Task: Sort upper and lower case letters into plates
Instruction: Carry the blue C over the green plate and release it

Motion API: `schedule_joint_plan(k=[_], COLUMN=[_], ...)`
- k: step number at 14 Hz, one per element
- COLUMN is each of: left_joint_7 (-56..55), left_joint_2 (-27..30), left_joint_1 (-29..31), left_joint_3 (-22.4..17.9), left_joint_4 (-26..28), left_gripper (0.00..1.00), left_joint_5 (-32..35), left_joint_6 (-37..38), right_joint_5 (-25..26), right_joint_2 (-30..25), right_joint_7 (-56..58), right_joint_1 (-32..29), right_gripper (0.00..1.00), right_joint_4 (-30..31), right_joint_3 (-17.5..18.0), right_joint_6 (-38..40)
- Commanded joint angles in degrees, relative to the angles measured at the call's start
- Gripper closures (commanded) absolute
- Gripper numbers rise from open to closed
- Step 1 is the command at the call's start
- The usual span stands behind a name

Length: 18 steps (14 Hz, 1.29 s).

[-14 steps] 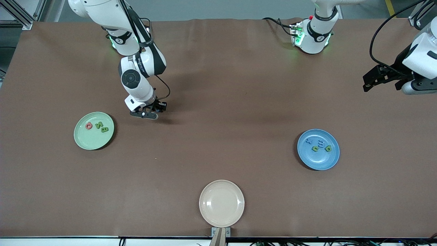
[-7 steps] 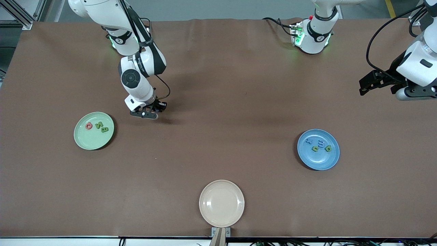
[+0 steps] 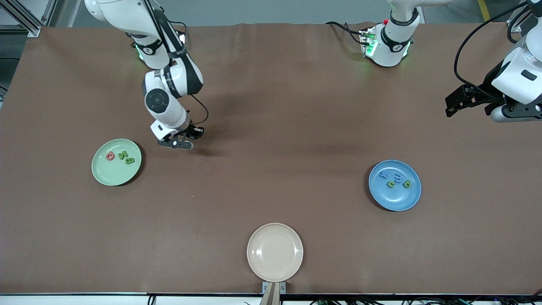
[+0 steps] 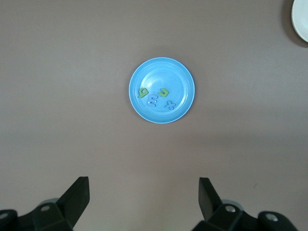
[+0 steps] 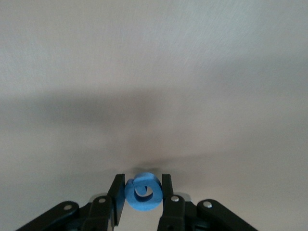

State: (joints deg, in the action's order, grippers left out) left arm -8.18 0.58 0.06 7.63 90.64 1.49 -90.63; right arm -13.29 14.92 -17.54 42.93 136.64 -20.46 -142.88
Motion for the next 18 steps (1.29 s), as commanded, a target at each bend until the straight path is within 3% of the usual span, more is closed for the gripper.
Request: schedule_joint_plan(k=[1,3,5,9,12,18], left_joint_7=[0.2,0.2,0.2,0.2,0.2,0.2], left_joint_2=[-0.2,-0.2,-0.1,-0.1,-0.1,-0.2], left_joint_1=[-0.1,0.0,-0.1,-0.1,-0.1,-0.1], left_joint_3=[0.2,0.2,0.2,0.3,0.3,0.4], left_joint_4=[0.1,0.1,0.1,0.1,0.1,0.1], left_gripper=[0.0,0.0,0.0,0.0,0.0,0.0], left_joint_5=[-0.6,-0.7,-0.7,-0.9,-1.0,-1.1], left_joint_6=[-0.7,-0.7,-0.7,-0.7,-0.8,-1.2], right_joint_5=[0.5,2.7,4.8,3.7,0.6,-6.9], right_joint_2=[-3.6,-3.3,-2.1,6.9,12.7,18.7], right_joint_7=[15.1,23.0,29.3,40.9,42.3,47.3], right_joint_1=[-4.3,-6.2,-11.0,-19.7,-21.8,-22.5], right_gripper=[0.89,0.89,0.89,0.88,0.88,0.88], right_joint_4=[-7.1,-10.6,-12.6,-19.5,-23.6,-26.2], right_joint_3=[-7.6,-12.0,-12.5,-12.2,-12.2,-11.6], right_joint_6=[13.4,16.0,15.5,14.2,14.2,11.8])
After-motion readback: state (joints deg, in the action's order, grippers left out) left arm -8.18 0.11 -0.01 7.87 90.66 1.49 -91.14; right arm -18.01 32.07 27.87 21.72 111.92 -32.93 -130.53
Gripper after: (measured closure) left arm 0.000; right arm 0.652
